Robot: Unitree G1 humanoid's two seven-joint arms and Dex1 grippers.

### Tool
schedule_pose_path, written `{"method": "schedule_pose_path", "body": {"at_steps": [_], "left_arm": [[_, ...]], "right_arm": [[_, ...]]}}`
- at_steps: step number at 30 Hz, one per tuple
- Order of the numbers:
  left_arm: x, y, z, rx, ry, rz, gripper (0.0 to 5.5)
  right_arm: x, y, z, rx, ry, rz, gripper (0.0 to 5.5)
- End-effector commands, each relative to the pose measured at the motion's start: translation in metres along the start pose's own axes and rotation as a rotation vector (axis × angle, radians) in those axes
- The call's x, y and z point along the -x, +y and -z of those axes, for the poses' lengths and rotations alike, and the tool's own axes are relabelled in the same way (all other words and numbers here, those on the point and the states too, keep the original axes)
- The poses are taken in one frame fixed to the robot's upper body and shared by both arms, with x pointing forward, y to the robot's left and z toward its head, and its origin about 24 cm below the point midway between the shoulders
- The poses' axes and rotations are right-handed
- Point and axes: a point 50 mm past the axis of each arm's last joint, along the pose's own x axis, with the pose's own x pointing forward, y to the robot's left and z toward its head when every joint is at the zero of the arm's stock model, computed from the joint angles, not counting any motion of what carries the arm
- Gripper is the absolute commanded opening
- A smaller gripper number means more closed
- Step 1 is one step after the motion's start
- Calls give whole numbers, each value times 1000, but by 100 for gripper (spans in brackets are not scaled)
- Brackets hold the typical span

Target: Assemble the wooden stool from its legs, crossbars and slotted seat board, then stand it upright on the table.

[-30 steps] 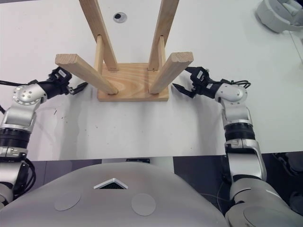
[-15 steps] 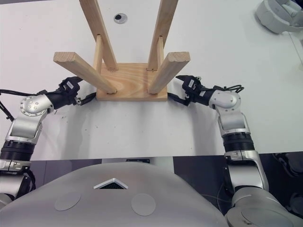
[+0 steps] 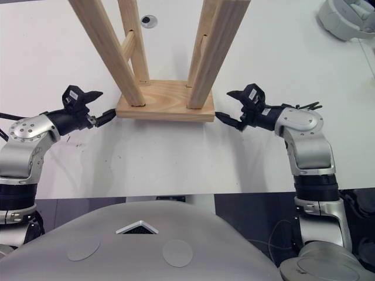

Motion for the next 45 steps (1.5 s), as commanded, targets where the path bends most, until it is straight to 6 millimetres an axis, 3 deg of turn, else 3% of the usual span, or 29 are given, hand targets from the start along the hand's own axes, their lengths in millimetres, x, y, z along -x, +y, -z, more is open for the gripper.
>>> {"method": "schedule_pose_path", "body": {"at_steps": [1, 15, 22, 31, 34, 39, 45], "left_arm": [[-7, -35, -21, 56, -118, 213, 379], [29, -68, -48, 77, -101, 365, 379], [39, -80, -52, 46, -84, 423, 379], [45, -74, -56, 36, -81, 421, 379], [48, -64, -46, 25, -28, 376, 379], [63, -30, -34, -46, 75, 323, 379], [66, -29, -38, -70, 60, 406, 379]], "right_arm": [[-13, 25, -30, 29, -129, -224, 380], [21, 46, -64, 40, -110, -418, 380], [32, 43, -73, 33, -121, -423, 380], [40, 42, -74, 35, -106, -415, 380], [40, 40, -65, 48, -56, -379, 380], [55, 31, -38, 100, 123, -322, 380], [65, 21, -31, 148, 204, -315, 380]]}}
